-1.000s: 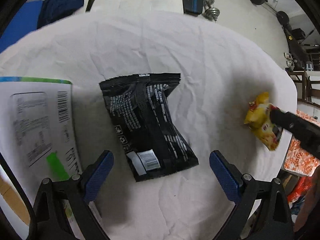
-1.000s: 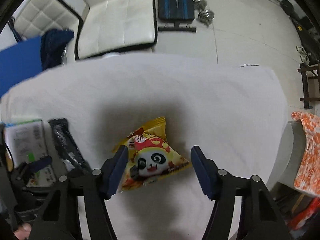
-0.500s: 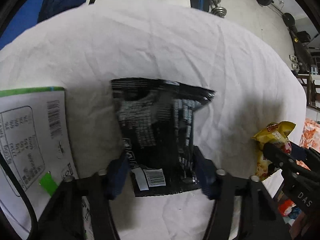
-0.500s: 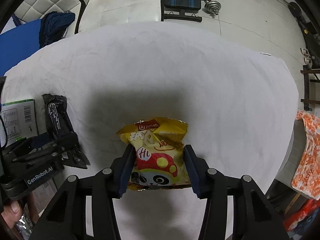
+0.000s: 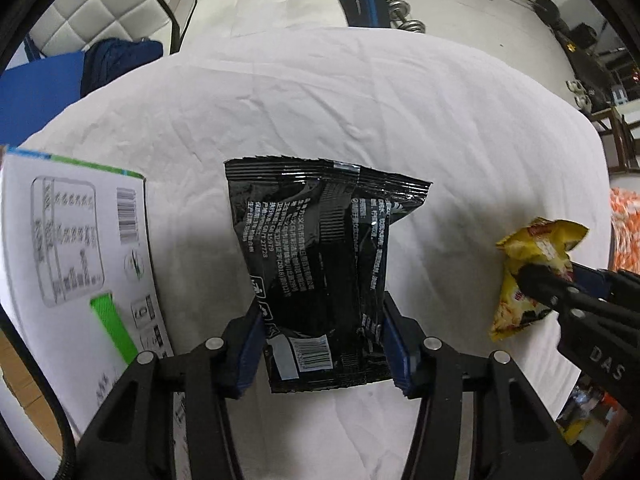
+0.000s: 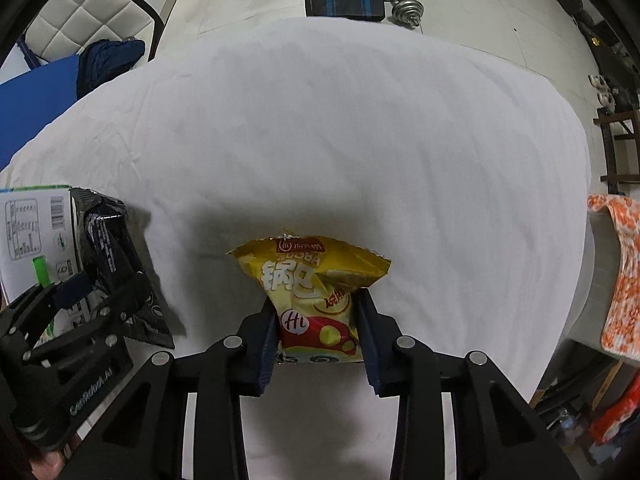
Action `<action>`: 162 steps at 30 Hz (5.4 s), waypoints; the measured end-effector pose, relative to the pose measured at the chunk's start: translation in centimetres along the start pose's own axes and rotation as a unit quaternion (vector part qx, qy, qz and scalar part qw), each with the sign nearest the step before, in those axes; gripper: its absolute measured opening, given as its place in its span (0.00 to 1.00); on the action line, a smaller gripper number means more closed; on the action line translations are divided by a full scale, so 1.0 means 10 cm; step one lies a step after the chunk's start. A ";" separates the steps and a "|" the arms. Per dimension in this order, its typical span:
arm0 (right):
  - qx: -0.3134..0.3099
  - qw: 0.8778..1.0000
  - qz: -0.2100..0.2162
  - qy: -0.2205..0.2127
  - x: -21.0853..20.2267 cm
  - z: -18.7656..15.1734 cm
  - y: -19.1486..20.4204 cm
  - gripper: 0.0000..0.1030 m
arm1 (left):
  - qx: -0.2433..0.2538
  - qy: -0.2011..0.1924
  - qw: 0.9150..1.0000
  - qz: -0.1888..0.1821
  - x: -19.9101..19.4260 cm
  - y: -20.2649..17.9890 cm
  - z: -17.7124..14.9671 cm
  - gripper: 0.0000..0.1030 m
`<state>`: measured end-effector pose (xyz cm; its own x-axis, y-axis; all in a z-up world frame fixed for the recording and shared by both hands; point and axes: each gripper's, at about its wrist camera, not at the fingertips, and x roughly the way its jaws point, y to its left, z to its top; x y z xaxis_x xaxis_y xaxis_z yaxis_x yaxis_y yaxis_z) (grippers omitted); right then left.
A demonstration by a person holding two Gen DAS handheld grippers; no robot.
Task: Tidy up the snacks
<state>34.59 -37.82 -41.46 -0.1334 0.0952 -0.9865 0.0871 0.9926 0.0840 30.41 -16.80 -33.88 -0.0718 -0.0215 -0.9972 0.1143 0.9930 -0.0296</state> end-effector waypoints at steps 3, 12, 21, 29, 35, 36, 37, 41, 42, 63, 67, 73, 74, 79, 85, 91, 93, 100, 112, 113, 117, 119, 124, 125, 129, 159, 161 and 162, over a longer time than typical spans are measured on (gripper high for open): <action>0.006 1.000 0.005 -0.005 -0.02 -0.16 -0.03 0.36 | 0.009 -0.012 1.000 -0.001 -0.07 -0.08 -0.19 0.48; 0.036 0.998 0.019 -0.039 -0.15 -0.79 -0.12 0.34 | 0.040 -0.063 0.997 0.004 -0.42 -0.15 -0.66 0.48; 0.047 0.993 0.037 -0.102 -0.71 -1.33 0.01 0.33 | 0.046 -0.125 0.990 -0.046 -1.02 -0.12 -0.96 0.48; 0.031 0.986 0.051 -0.156 -1.41 -1.66 0.32 0.32 | 0.060 -0.194 0.976 -0.078 -1.69 0.07 -1.18 0.48; 0.009 0.981 0.066 -0.180 -1.80 -1.79 0.86 0.31 | 0.067 -0.232 0.966 -0.091 -2.16 0.48 -1.34 0.48; 0.005 0.981 0.068 -0.183 -1.83 -1.77 1.00 0.31 | 0.067 -0.237 0.965 -0.093 -2.22 0.55 -1.36 0.48; 0.001 0.980 0.071 -0.187 -1.88 -1.79 1.12 0.31 | 0.068 -0.242 0.964 -0.093 -2.29 0.63 -1.40 0.48; -0.020 0.977 0.080 -0.194 -2.04 -1.85 1.56 0.31 | 0.062 -0.261 0.959 -0.090 -2.49 0.99 -1.51 0.48; -0.025 0.977 0.083 -0.195 -2.07 -1.87 1.71 0.31 | 0.059 -0.265 0.958 -0.089 -2.54 1.09 -1.57 0.48; -0.092 0.980 0.116 -0.131 -1.10 -1.65 3.79 0.31 | -0.054 -0.192 0.979 -0.051 -1.93 3.34 -1.69 0.48; -0.080 0.985 0.111 -0.110 -0.75 -1.54 3.95 0.31 | -0.053 -0.140 0.987 -0.058 -1.54 3.51 -1.56 0.48; -0.067 0.989 0.102 -0.085 -0.33 -1.37 4.09 0.31 | -0.038 -0.064 0.995 -0.068 -0.96 3.60 -1.29 0.49; -0.066 0.989 0.099 -0.083 -0.27 -1.35 4.10 0.31 | -0.034 -0.046 0.996 -0.071 -0.84 3.61 -1.24 0.49; -0.063 0.991 0.091 -0.074 -0.08 -1.24 4.15 0.31 | -0.025 0.001 0.998 -0.063 -0.48 3.66 -1.11 0.50; -0.060 0.991 0.098 -0.064 0.03 -1.15 4.19 0.32 | -0.022 0.041 0.997 -0.068 -0.23 3.64 -1.06 0.51; -0.064 0.992 0.089 -0.054 0.11 -1.10 4.23 0.33 | -0.044 0.049 0.995 -0.073 -0.14 3.74 -1.04 0.51; -0.067 0.993 0.088 -0.052 0.11 -1.10 4.23 0.39 | -0.048 0.044 0.995 -0.070 -0.18 3.76 -1.06 0.51; -0.065 0.993 0.075 -0.064 0.00 -1.15 4.18 0.85 | -0.052 0.018 0.996 -0.070 -0.40 3.73 -1.06 0.63; -0.047 0.993 -0.003 -0.111 -0.37 -1.37 3.79 1.00 | -0.090 -0.070 0.992 -0.056 -0.81 3.75 -1.31 0.96; -0.044 0.993 -0.006 -0.113 -0.39 -1.40 3.76 1.00 | -0.092 -0.072 0.992 -0.054 -0.82 3.75 -1.33 0.98; -0.033 0.991 -0.010 -0.126 -0.48 -1.49 3.69 1.00 | -0.088 -0.084 0.992 -0.043 -0.86 3.68 -1.44 0.98; -0.033 0.991 -0.015 -0.132 -0.54 -1.54 3.68 1.00 | -0.082 -0.090 0.992 -0.036 -0.91 3.65 -1.47 0.98; -0.033 0.988 -0.015 -0.147 -0.73 -1.64 3.65 1.00 | -0.077 -0.110 0.991 -0.027 -1.09 3.59 -1.58 0.98; -0.033 0.988 -0.015 -0.151 -0.77 -1.66 3.65 1.00 | -0.075 -0.114 0.990 -0.024 -1.11 3.57 -1.60 0.98; -0.033 0.986 -0.012 -0.164 -0.95 -1.76 3.64 1.00 | -0.069 -0.137 0.988 -0.009 -1.33 3.53 -1.68 0.98; -0.060 0.951 0.013 -0.302 -3.41 -3.74 3.28 1.00 | -0.067 -0.307 0.949 0.026 -3.70 2.97 -3.38 0.98; -0.059 0.950 0.013 -0.306 -3.48 -3.78 3.27 1.00 | -0.061 -0.304 0.950 0.026 -3.75 2.92 -3.45 0.98; -0.058 0.949 0.015 -0.309 -3.51 -3.81 3.25 1.00 | -0.058 -0.305 0.950 0.023 -3.76 2.91 -3.48 0.98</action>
<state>4.51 -6.06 1.21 0.4743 0.0971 -0.8750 -0.0326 0.9952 0.0928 1.99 16.94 5.18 0.5220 -0.0065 -0.8529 -0.0087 0.9999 -0.0130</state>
